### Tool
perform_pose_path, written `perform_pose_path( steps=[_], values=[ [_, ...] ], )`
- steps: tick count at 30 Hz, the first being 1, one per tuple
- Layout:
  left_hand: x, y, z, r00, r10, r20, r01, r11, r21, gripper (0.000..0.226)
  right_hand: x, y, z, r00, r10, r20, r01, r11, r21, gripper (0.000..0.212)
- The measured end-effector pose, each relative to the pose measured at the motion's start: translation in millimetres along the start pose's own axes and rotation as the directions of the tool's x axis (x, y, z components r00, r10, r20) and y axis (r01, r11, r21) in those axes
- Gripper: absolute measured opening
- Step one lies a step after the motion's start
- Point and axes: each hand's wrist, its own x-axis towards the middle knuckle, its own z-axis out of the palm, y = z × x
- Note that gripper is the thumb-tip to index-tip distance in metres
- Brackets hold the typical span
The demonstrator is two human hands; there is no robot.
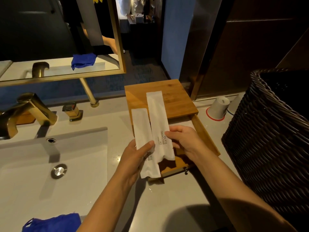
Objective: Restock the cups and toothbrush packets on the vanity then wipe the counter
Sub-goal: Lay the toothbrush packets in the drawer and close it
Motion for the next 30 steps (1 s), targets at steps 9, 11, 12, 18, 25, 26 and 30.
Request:
perform_pose_path(
  steps=[9, 11, 12, 18, 25, 26, 30],
  values=[
    [2.1, 3.8, -7.5, 1.0, 0.023, 0.007, -0.023, 0.992, 0.123, 0.047, 5.8, 4.9, 10.2, 0.923, -0.349, -0.161, 0.207, 0.804, -0.558, 0.036],
    [3.7, 10.1, -15.9, 0.998, 0.013, 0.067, -0.025, 0.983, 0.18, 0.048, 6.7, -9.9, 3.8, 0.835, -0.547, 0.059, 0.416, 0.559, -0.717, 0.042],
    [4.4, 13.6, -19.3, 0.995, -0.001, 0.104, -0.02, 0.979, 0.205, 0.048, 7.5, -19.2, 1.6, 0.8, -0.572, 0.184, 0.493, 0.451, -0.744, 0.042],
    [10.6, 25.5, -39.0, 0.979, -0.051, 0.199, -0.008, 0.959, 0.284, 0.037, 25.8, -48.9, -0.2, 0.764, -0.42, 0.491, 0.578, 0.105, -0.809, 0.037],
    [16.2, 27.7, -57.5, 0.95, -0.122, 0.286, 0.037, 0.958, 0.285, 0.041, 42.1, -48.2, -7.2, 0.804, -0.304, 0.511, 0.563, 0.112, -0.819, 0.031],
    [16.6, 28.5, -58.2, 0.949, -0.123, 0.29, 0.037, 0.958, 0.286, 0.039, 44.4, -48.0, -10.9, 0.822, -0.274, 0.498, 0.545, 0.129, -0.828, 0.03],
    [18.8, 32.2, -65.2, 0.95, -0.136, 0.282, 0.044, 0.95, 0.308, 0.05, 43.9, -44.3, -22.6, 0.863, -0.1, 0.495, 0.504, 0.229, -0.832, 0.023]
  ],
)
